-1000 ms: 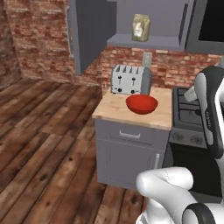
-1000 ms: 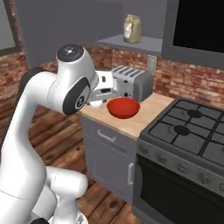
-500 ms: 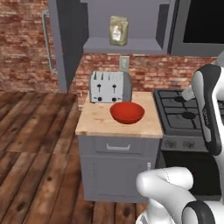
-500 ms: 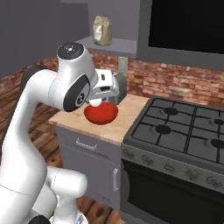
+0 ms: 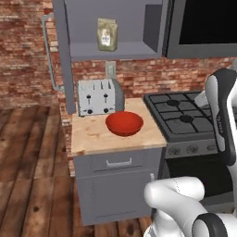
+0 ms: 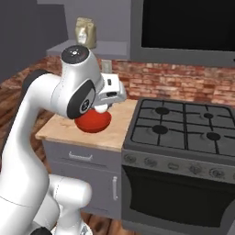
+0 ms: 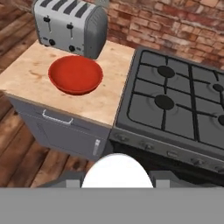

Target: Pick the egg and butter from the fridge and place them by the bowl for mixing.

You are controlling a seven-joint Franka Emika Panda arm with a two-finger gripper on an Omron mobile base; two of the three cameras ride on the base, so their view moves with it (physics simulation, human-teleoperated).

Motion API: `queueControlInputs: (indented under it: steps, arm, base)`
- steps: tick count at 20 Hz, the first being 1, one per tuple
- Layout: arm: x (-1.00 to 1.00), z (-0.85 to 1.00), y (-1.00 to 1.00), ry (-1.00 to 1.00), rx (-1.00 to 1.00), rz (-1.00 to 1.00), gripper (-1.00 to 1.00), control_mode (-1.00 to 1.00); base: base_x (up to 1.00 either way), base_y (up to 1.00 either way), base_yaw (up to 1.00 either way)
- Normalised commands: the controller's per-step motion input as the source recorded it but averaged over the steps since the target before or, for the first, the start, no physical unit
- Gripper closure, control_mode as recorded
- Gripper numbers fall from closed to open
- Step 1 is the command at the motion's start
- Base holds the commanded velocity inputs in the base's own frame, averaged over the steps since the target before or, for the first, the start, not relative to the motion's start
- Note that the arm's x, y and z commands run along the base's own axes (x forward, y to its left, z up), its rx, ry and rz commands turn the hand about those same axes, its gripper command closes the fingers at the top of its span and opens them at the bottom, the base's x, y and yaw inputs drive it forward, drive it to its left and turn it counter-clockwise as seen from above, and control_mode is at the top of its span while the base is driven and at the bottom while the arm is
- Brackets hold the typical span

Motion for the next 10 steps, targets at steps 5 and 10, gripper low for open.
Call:
queueControlInputs:
  steps: [5,10]
  arm:
    - [0.00,0.00,0.00,0.00,0.00,0.00,1.00,1.00]
    - [0.00,0.00,0.00,0.00,0.00,0.00,1.00,1.00]
  base:
    - [0.33,0.57,-0.26]
    - [0.50,0.45,-0.21]
